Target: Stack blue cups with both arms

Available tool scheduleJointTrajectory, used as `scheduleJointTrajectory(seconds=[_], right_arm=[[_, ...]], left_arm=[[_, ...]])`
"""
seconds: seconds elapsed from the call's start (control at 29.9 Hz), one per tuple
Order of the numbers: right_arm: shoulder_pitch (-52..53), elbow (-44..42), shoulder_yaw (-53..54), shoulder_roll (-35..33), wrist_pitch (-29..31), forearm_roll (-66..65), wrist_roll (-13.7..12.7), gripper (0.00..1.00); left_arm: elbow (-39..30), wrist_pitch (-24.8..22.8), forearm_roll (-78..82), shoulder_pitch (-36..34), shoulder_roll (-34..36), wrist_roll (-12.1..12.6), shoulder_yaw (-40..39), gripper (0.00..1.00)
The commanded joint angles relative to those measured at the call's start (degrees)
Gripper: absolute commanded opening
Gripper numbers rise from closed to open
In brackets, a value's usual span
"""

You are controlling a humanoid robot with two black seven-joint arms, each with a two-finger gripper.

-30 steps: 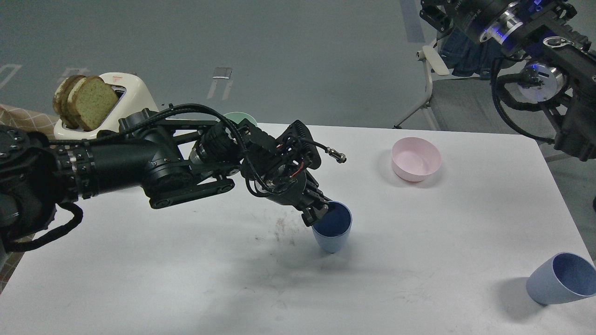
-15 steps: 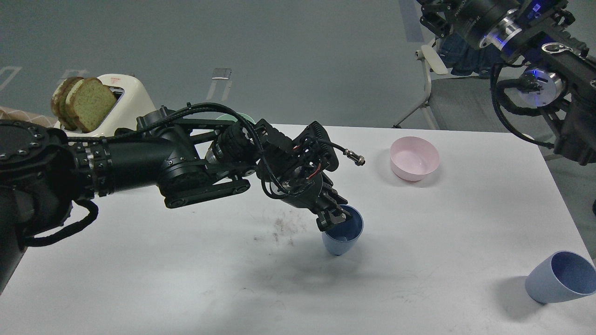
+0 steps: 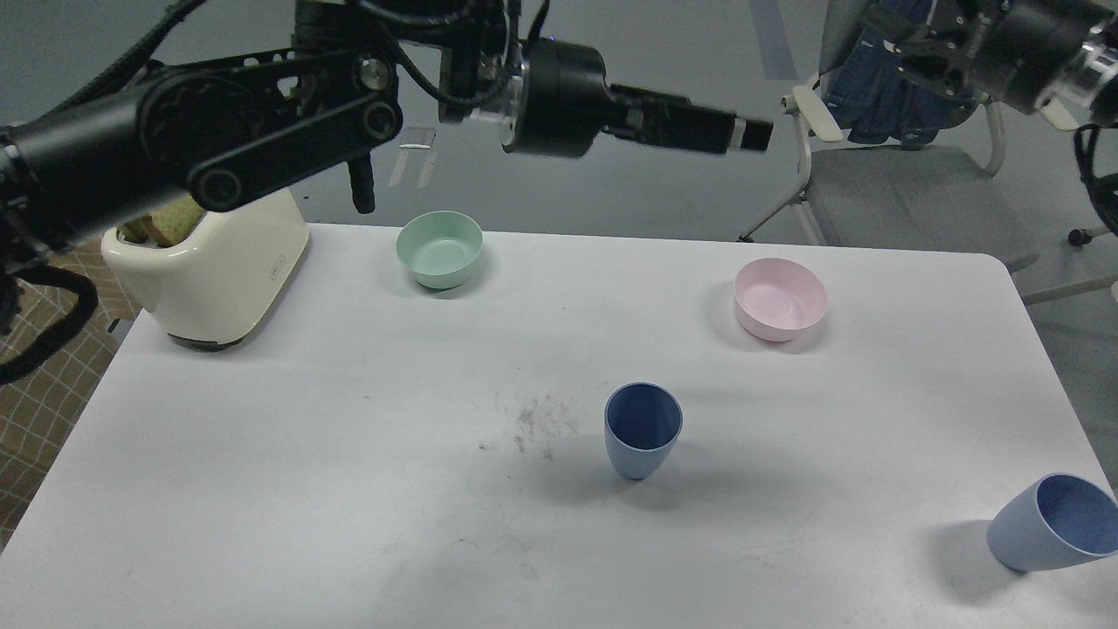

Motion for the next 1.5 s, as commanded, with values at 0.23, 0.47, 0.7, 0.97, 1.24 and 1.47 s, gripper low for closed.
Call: scheduleJointTrajectory(seconds=[0.23,0.47,0.7,0.97,1.24,1.47], right_arm=[[-10.60,21.41,-1.94,-36.23,-0.02,-30.44,-0.01,1.00],[-12.02,23.87,-13.43,-41.70,-0.02,-37.49,-0.01,1.00],[-12.20,28.80,-23.46,-44.08,-8.67,-49.45,-0.01,0.99],[-12.29,28.89,-26.03,-41.44,-11.06,-49.90,-0.01,0.98],[-12.64,28.45,-26.47,-35.65,-14.58,-49.63,-0.01,0.96],[-16.33,27.13,-26.38,-32.48,-14.66,-49.90,-0.01,0.80]], left_arm=[[8.90,5.84,-15.68,17.67,2.41,-0.31,-9.27,0.96],[8.90,6.02,-15.68,19.70,-0.40,-0.66,-9.28,0.96],[8.90,5.93,-15.42,20.31,-2.95,-0.75,-9.19,0.96],[8.81,5.93,-15.42,20.76,-3.13,-0.75,-9.28,0.96],[8.81,5.84,-15.51,21.20,-2.51,-0.84,-9.28,0.96],[8.81,5.84,-15.51,21.29,-2.25,-1.19,-9.28,0.96]])
